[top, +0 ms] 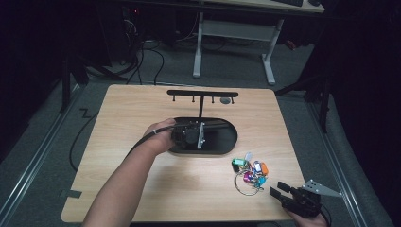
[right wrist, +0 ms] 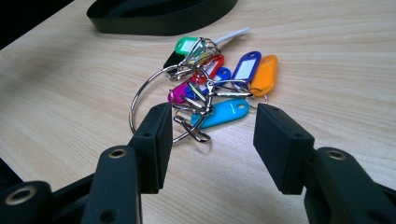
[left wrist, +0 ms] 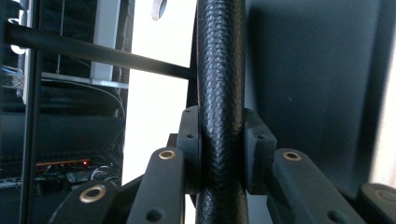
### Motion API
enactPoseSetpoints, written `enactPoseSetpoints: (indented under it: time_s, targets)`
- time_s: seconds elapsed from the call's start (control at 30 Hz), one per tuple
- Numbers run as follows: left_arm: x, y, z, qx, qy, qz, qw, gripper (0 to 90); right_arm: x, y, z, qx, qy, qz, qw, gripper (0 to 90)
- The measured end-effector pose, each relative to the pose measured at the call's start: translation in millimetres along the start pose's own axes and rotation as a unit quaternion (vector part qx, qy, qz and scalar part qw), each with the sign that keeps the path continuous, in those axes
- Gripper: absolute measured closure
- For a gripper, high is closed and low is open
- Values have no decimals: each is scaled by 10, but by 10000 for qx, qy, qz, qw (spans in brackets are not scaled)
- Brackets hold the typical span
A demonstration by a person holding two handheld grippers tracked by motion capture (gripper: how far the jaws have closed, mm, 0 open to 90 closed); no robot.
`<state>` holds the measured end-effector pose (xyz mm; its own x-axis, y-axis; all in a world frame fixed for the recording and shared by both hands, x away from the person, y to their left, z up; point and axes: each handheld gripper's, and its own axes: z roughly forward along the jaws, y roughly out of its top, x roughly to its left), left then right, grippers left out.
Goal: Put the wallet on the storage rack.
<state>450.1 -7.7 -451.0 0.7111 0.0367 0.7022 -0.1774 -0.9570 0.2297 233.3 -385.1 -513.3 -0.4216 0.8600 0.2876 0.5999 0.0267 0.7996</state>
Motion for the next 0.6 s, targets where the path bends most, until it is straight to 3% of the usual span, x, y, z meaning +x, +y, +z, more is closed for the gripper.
enactPoseSetpoints:
  time_s: [0.47, 0.6]
  targets:
    - [-48, -57, 254, 51, -76, 111, 9999, 731, -8, -27, 20, 55, 20, 51, 10000, 479]
    - [-69, -73, 306, 220, -133, 156, 9995, 726, -5, -28, 28, 65, 22, 48, 10000, 479]
